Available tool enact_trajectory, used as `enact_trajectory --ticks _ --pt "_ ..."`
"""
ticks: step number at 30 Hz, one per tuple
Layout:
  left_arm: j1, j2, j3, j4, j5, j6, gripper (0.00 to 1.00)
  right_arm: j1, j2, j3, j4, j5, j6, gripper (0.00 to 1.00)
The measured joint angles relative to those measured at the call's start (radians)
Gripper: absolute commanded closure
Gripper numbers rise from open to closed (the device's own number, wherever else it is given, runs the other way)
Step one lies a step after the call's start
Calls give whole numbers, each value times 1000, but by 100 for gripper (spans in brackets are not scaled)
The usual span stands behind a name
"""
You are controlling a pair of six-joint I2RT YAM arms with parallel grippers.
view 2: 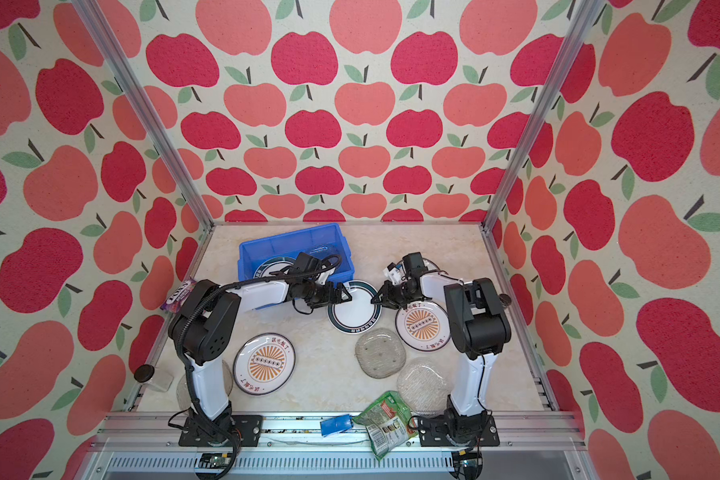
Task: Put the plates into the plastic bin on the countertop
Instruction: 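Lift the green-rimmed plate upright with the right gripper, then carry the plate over the bin and lower it inside with the right gripper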
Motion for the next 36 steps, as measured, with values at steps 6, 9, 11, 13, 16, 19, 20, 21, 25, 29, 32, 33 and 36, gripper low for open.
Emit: enact_trajectory --ticks 6,9,11,13,16,19,20,21,25,29,32,33,36 --pt "11 -1 0 -6 4 5 6 2 -6 0 16 -39 11 100" --pt "17 -3 16 -41 34 3 5 2 -30 -4 -7 -27 8 100" --pt "17 -9 37 -80 55 3 4 5 -64 -9 -37 -10 1 100" --pt "16 -33 67 -132 76 6 3 4 -119 -10 -76 7 -9 100" --pt "17 -74 131 -230 100 23 2 3 -206 -3 -130 21 -25 100" --pt "33 -136 211 -334 102 53 1 6 -278 51 -204 32 -50 100" --pt "41 -160 230 -354 102 60 0 9 -294 76 -229 39 -59 100" --pt "55 -191 246 -371 102 66 0 14 -310 105 -255 52 -69 100" --pt "159 -354 264 -388 93 80 0 34 -323 217 -333 104 -89 100" --pt "289 -483 236 -376 32 77 1 57 -278 351 -365 142 -93 100" --pt "384 -570 153 -349 -39 61 1 76 -212 454 -327 145 -70 100" --pt "416 -594 116 -338 -60 51 1 82 -182 489 -311 146 -60 100" --pt "508 -628 11 -300 -102 23 1 109 -80 597 -265 155 -25 100"
